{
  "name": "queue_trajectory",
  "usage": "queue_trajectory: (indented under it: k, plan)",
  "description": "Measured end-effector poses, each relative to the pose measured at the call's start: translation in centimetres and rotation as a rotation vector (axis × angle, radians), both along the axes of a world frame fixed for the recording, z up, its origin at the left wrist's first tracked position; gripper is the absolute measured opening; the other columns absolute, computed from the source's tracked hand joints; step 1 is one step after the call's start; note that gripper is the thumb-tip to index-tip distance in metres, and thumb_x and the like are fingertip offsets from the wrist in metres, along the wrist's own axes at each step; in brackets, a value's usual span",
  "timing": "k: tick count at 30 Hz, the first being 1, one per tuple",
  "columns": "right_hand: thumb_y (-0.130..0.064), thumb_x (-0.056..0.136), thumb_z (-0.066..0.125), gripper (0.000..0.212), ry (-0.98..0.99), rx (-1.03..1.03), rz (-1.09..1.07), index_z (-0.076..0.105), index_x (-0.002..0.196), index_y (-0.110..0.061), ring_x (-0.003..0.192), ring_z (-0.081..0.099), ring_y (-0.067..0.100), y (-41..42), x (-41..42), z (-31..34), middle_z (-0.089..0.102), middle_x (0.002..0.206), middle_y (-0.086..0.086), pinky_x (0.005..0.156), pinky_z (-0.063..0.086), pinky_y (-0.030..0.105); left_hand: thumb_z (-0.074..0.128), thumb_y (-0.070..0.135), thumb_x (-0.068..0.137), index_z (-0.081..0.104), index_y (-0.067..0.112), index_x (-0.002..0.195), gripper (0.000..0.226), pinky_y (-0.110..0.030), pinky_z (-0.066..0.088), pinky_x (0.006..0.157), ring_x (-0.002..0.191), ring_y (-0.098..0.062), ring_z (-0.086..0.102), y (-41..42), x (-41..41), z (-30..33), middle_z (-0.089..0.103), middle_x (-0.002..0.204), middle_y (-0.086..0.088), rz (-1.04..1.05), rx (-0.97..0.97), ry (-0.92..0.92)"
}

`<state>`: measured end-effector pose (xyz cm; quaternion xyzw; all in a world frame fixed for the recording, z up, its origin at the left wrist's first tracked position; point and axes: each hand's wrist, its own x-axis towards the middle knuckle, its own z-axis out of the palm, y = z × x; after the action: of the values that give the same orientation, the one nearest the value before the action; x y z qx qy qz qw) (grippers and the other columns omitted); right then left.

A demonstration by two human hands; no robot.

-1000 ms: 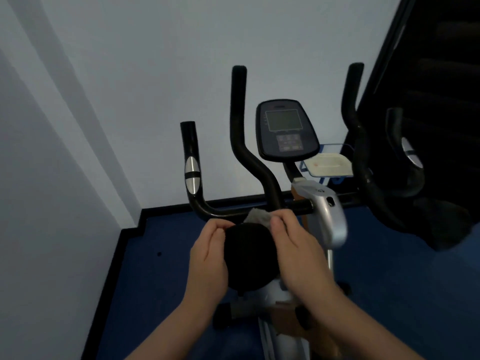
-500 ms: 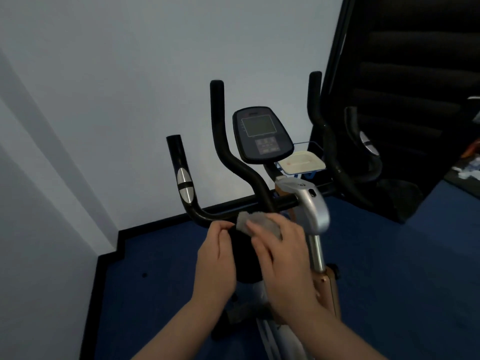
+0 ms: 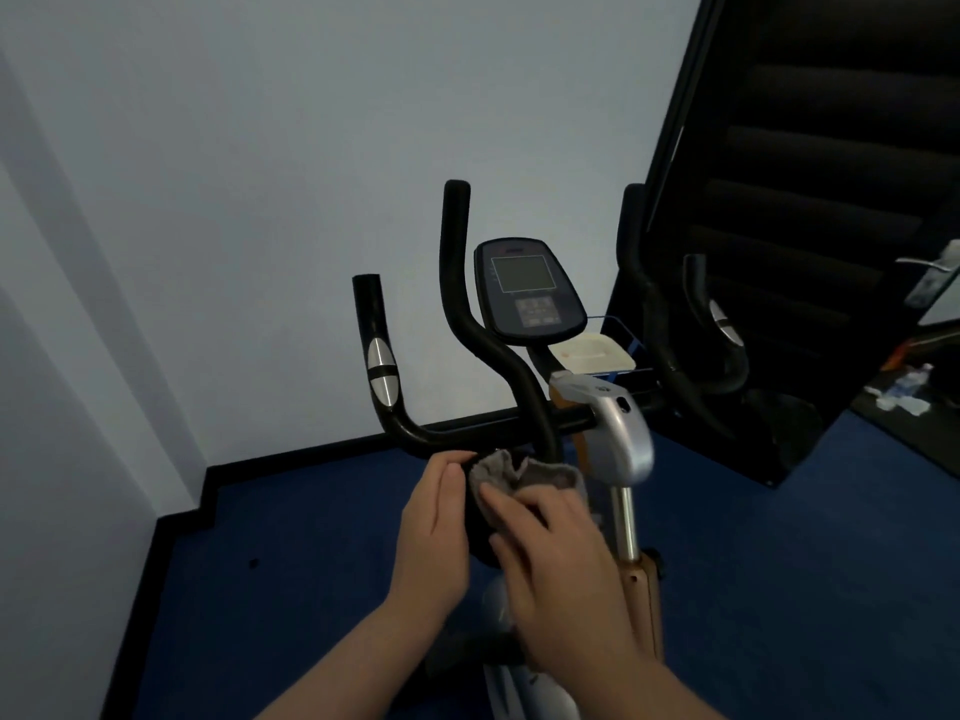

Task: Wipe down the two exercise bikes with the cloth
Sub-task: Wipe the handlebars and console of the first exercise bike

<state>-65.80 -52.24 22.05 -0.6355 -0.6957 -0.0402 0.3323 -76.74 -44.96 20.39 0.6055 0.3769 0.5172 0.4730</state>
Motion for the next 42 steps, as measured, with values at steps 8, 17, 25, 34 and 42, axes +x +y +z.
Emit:
queue_trajectory:
  k: [8, 17, 25, 34, 42]
  plan:
    - [-0.027, 0.098, 0.051, 0.047, 0.244, -0.088, 0.058, 0.040, 0.142, -0.039, 0.112, 0.042, 0.001, 1.8, -1.3, 1.5, 0.043, 0.119, -0.017, 0.092, 0.041, 0.018, 0.030, 0.027, 0.104, 0.062, 0.024, 0.091, 0.035, -0.017, 0.047, 0.067, 0.075, -0.010, 0.060, -0.3, 0.4, 0.0, 0.064, 0.083, 0.004, 0.026, -0.025, -0.026]
    - [-0.014, 0.091, 0.063, 0.053, 0.379, -0.154, 0.092, 0.047, 0.137, -0.034, 0.109, 0.046, -0.009, 2.5, -0.4, 2.2, 0.045, 0.118, -0.018, 0.089, 0.035, 0.002, 0.032, 0.034, 0.103, 0.064, 0.026, 0.094, 0.034, -0.030, 0.051, 0.073, 0.081, -0.018, 0.061, -0.2, 0.2, 0.0, 0.065, 0.086, -0.001, 0.016, -0.055, -0.038]
    - [-0.022, 0.092, 0.061, 0.051, 0.326, -0.160, 0.039, 0.041, 0.129, -0.053, 0.105, 0.046, -0.007, 0.0, -0.8, 0.5, 0.039, 0.111, -0.026, 0.089, 0.038, 0.006, 0.030, 0.038, 0.099, 0.062, 0.024, 0.100, 0.035, -0.029, 0.053, 0.075, 0.086, -0.014, 0.064, 0.1, 0.3, -0.3, 0.067, 0.091, 0.002, 0.042, -0.021, -0.036]
    - [-0.008, 0.079, 0.074, 0.054, 0.074, 0.065, -0.087, 0.059, 0.129, -0.020, 0.104, 0.050, 0.013, 0.8, -1.5, -0.3, 0.057, 0.111, 0.001, 0.080, 0.050, 0.031, 0.031, 0.029, 0.104, 0.063, 0.020, 0.099, 0.034, -0.023, 0.051, 0.075, 0.085, -0.015, 0.063, 0.0, 0.3, -0.5, 0.067, 0.091, 0.000, 0.006, -0.025, -0.059]
    - [-0.019, 0.094, 0.059, 0.037, 0.085, -0.027, -0.110, 0.059, 0.131, -0.021, 0.117, 0.049, 0.016, 3.9, -2.3, 1.8, 0.055, 0.128, 0.000, 0.097, 0.045, 0.034, 0.031, 0.021, 0.105, 0.063, 0.019, 0.095, 0.034, -0.020, 0.047, 0.071, 0.078, -0.011, 0.060, 0.1, 0.6, -0.5, 0.064, 0.084, 0.003, 0.027, -0.030, -0.096]
